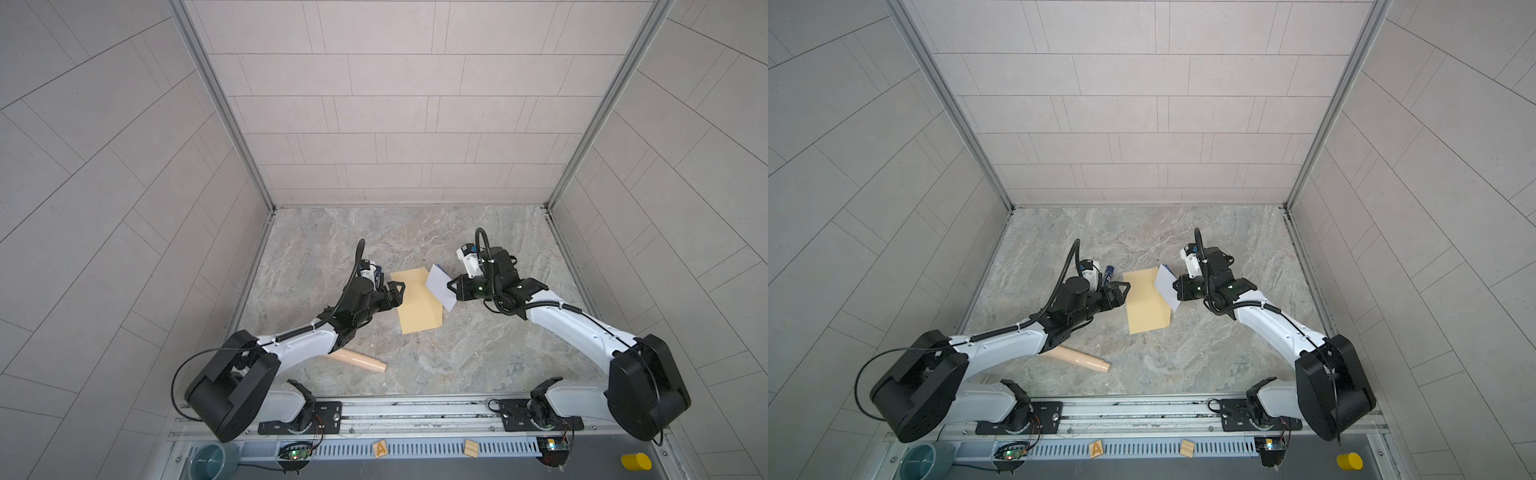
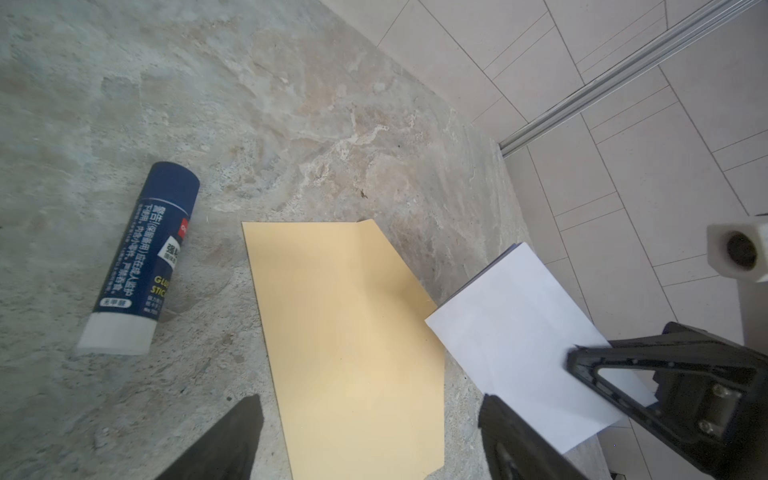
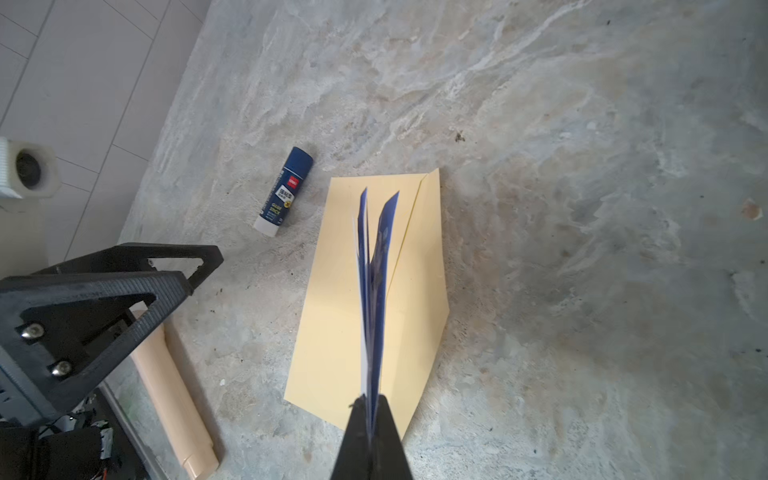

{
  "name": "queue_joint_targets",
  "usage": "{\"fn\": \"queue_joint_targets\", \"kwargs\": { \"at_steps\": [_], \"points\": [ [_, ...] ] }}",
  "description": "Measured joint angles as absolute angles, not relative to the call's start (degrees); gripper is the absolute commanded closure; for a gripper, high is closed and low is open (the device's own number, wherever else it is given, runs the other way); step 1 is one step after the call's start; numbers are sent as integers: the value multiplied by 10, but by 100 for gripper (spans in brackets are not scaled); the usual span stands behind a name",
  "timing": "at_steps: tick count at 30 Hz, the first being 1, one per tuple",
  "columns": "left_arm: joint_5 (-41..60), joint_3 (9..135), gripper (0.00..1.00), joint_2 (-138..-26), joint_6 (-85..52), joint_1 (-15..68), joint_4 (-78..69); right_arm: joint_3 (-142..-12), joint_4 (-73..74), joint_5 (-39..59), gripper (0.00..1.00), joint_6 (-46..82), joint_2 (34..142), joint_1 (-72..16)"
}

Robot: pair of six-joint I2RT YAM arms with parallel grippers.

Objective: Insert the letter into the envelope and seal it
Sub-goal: 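Pinch the envelope's edge with the left gripper while right gripper holds letter above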

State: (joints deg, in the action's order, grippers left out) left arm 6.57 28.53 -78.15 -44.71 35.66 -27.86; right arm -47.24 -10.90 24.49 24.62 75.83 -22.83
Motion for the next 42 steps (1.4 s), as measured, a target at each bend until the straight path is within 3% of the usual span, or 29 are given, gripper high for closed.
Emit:
{"fn": "queue_joint_targets", "kwargs": {
  "at_steps": [11,25,31,36,42],
  "points": [
    [87,285,13,-866,-447,357,-329,-515,-109,255,100,245,864,-200],
    [90,290,40,-932,-437,357,-347,-526,-83,273,100,262,922,-198],
    [88,290,40,-940,-433,357,-353,-526,-77,278,100,265,923,-198],
    [82,290,32,-907,-416,357,-329,-524,-75,277,100,268,921,-192],
    [66,295,31,-874,-395,357,-309,-505,-58,278,100,277,894,-187]
  ]
}}
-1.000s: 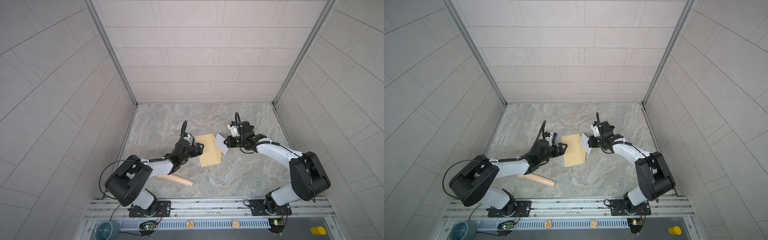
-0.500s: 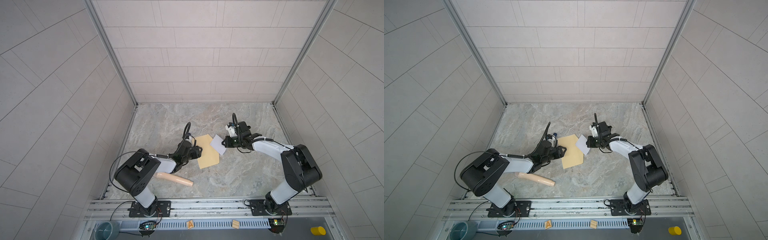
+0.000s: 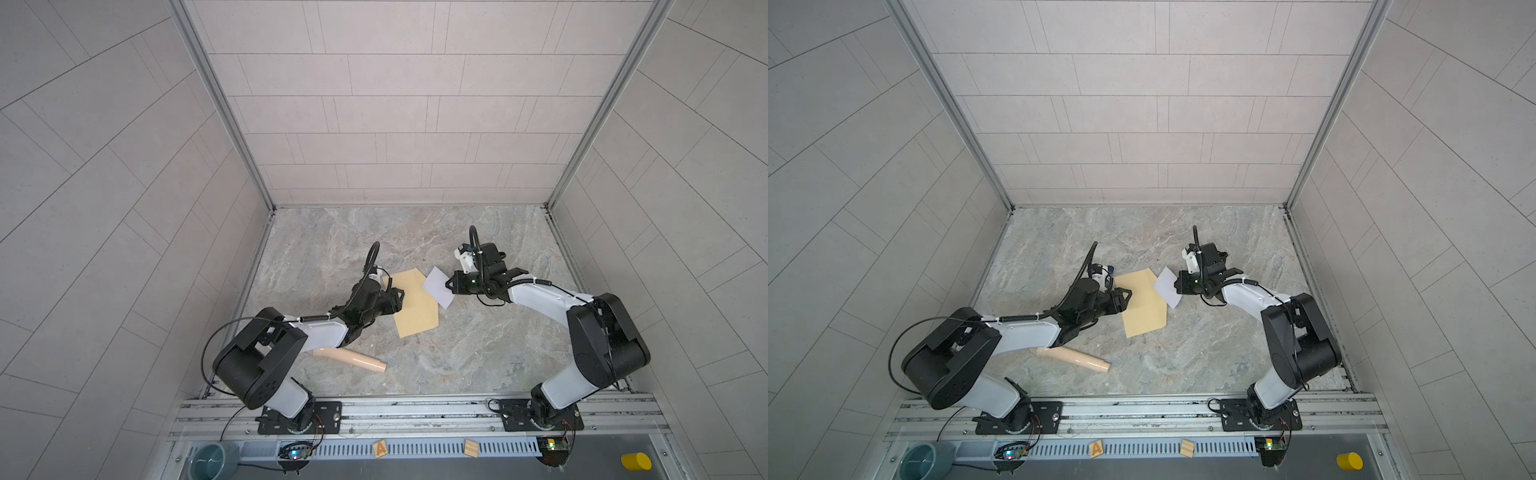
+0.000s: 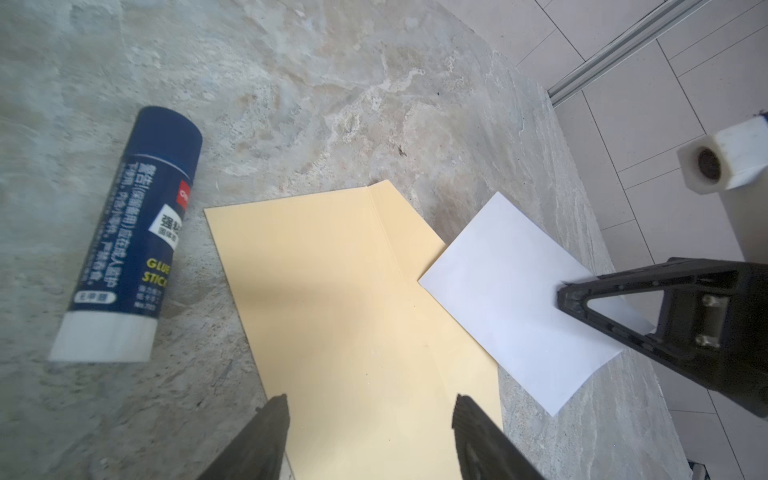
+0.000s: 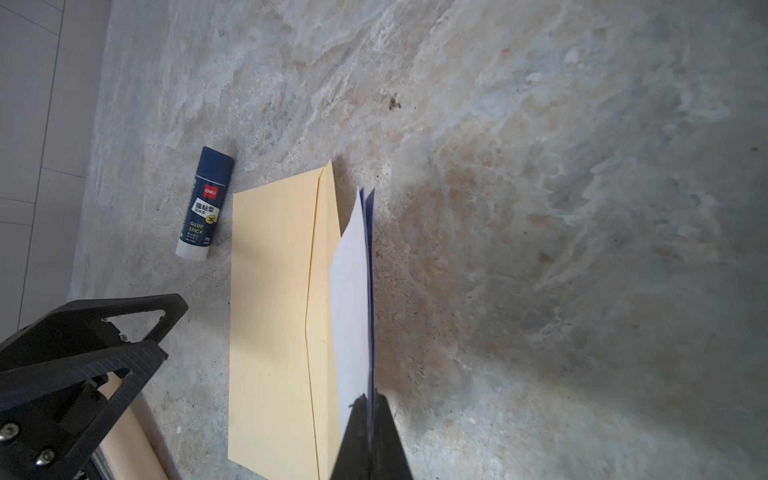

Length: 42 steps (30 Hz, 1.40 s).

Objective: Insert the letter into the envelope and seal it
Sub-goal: 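Pinch the envelope's edge with the left gripper while right gripper holds letter above, then slide the letter into the envelope opening with the right gripper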

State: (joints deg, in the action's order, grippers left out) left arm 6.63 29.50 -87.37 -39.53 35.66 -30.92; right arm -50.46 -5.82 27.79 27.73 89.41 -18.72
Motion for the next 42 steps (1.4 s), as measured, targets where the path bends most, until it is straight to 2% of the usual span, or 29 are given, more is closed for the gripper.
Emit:
{"fn": "queue_joint_targets", "kwargs": {
  "at_steps": [10,24,42],
  "points": [
    [50,296,29,-874,-385,357,-276,-496,-2,291,100,301,865,-187],
    [49,296,29,-904,-385,357,-285,-528,23,308,100,308,940,-195],
    [51,302,29,-948,-385,357,-334,-528,33,321,100,311,961,-196]
  ]
}}
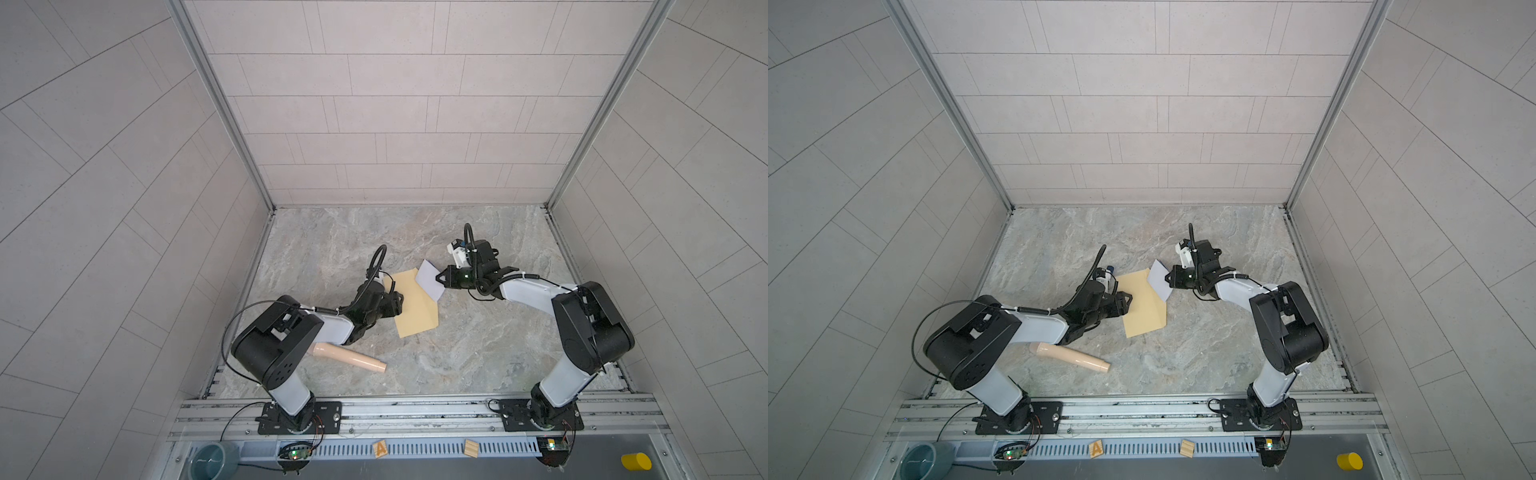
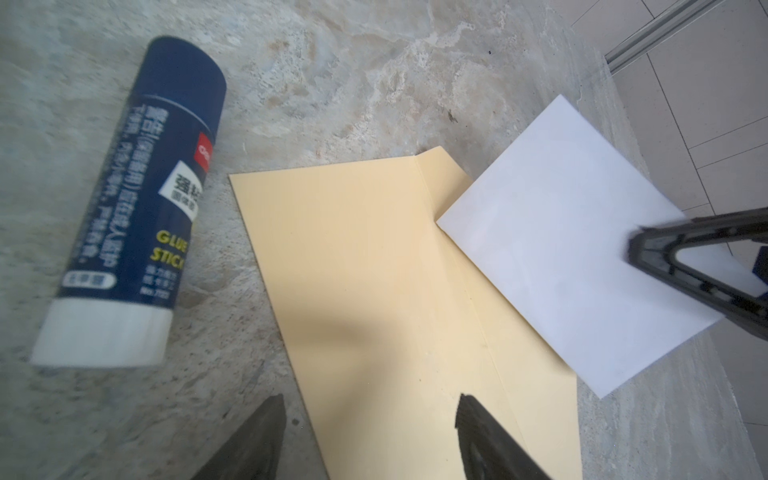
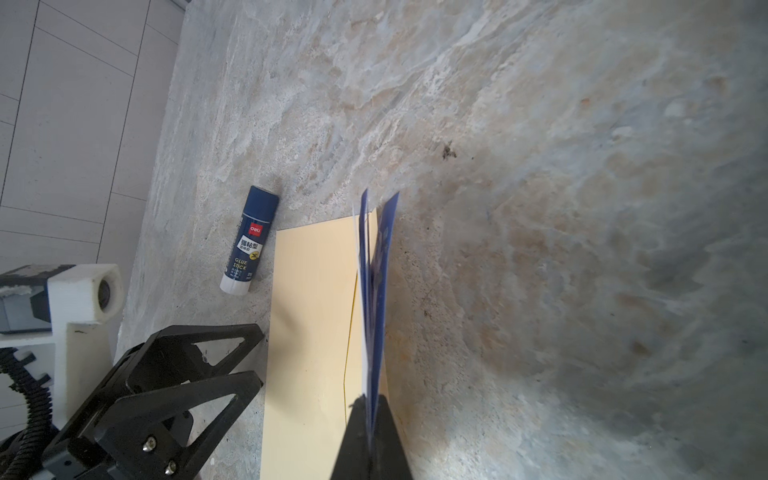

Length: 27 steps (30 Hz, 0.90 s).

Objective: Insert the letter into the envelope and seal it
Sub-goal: 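Slide the letter into the envelope opening with the right gripper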

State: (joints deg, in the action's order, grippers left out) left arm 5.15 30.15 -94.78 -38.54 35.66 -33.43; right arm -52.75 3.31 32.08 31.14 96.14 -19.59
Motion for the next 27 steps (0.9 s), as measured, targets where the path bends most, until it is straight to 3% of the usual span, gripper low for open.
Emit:
{"fn": "queue_joint_targets", "kwargs": {
  "at_steps": [27],
  "points": [
    [60,318,29,-983,-385,356,-374,-497,91,341,100,325,1001,-206]
  ]
}}
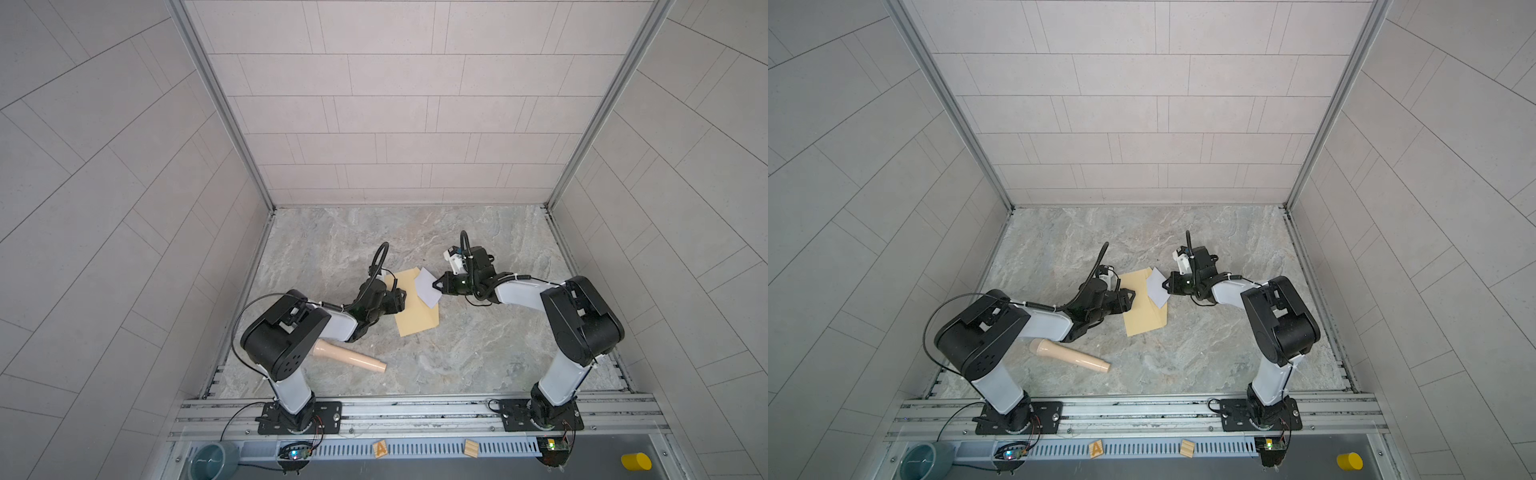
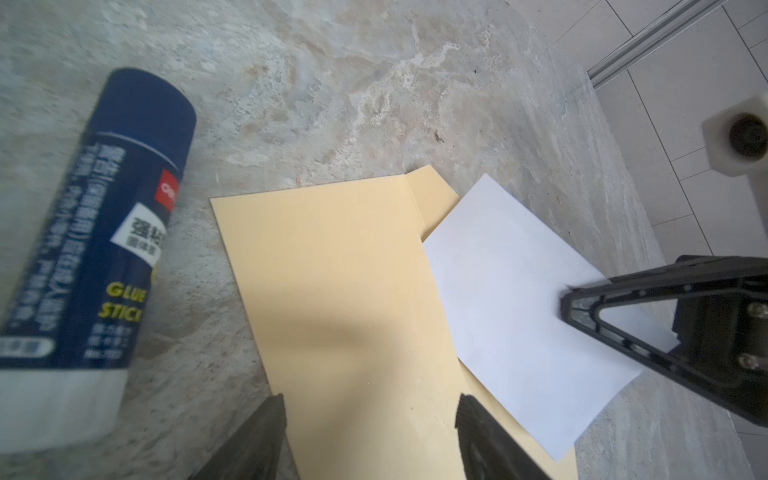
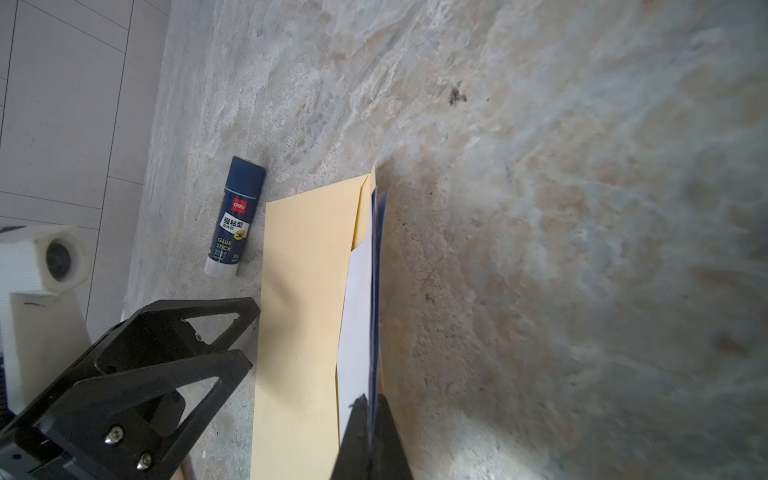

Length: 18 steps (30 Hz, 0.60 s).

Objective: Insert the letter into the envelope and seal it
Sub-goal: 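Slide the letter into the envelope opening with the right gripper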

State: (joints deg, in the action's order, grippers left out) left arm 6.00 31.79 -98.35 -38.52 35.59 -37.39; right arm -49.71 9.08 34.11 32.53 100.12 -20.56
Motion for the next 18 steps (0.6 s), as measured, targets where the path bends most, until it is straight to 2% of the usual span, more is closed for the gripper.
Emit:
{"fn": "queue_joint_targets", "kwargs": {
  "at_steps": [18],
  "points": [
    [64,318,29,-991,-388,355,-389,-435,203,313,100,361,1014,-225]
  ]
}}
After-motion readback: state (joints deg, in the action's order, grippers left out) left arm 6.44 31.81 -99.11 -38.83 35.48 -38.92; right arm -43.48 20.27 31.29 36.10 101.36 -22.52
